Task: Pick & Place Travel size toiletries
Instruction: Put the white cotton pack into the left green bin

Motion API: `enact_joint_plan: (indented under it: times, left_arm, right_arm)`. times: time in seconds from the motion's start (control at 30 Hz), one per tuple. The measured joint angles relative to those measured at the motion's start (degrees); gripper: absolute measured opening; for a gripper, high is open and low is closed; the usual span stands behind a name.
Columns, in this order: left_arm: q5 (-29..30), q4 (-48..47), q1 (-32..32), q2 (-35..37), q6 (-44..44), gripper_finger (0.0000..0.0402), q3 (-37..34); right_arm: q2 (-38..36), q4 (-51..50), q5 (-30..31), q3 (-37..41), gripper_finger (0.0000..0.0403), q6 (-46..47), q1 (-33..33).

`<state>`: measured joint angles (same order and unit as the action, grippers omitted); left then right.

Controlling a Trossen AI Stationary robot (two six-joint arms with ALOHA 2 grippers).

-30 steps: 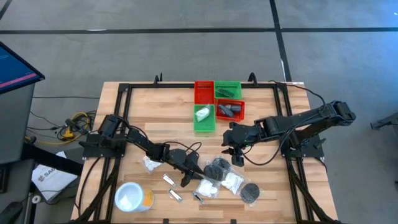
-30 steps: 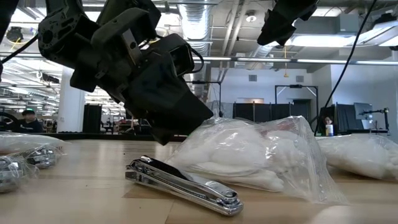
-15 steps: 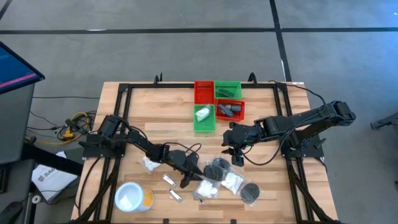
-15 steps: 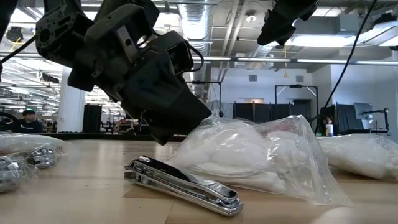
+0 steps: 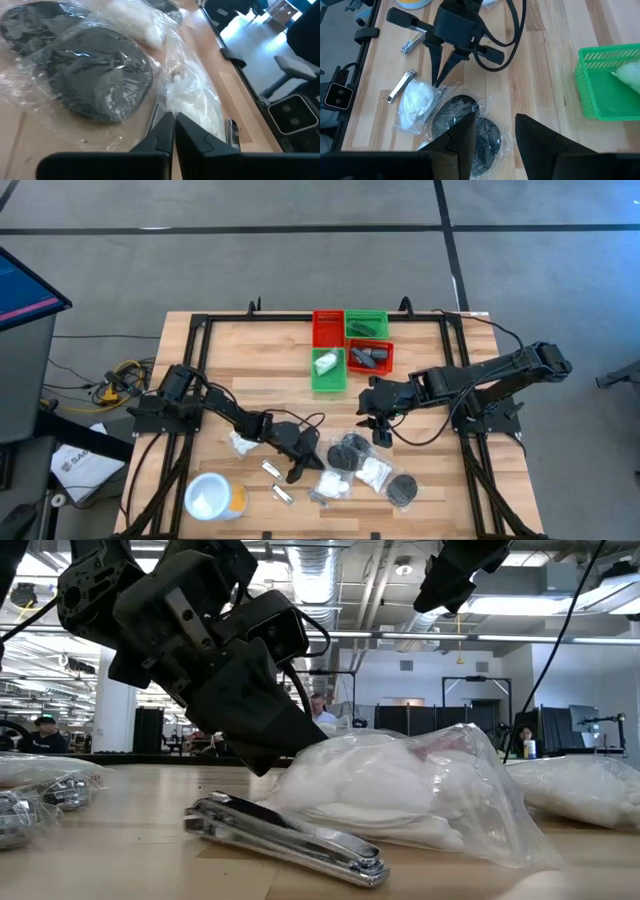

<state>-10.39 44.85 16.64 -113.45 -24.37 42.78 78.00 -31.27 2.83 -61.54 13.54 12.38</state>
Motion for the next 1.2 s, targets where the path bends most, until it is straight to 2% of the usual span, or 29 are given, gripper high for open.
enact_joint_plan:
  times: [0.5,0.67,0.93,1.2]
  left_arm:
    - [2.2,0.2,-0.3,1.9,0.5,0.0000,0.0]
    - [2.4,-2.1,-0.3,6.1,3.8,0.0000,0.0]
    - [7.4,-14.7,-2.0,16.0,9.7,0.0000,0.0]
    - [9.3,-18.6,-5.8,22.0,13.9,0.0000,0.0]
  right_arm:
    - [0.0,0.0,0.0,0.0,0.0129,0.0,0.0]
    - [0.0,0.0,0.0,0.0,0.0129,0.0,0.0]
    - [0.0,0.1,0.0,0.0,0.0129,0.0,0.0]
    - [0.0,0.4,0.0,0.0,0.0129,0.0,0.0]
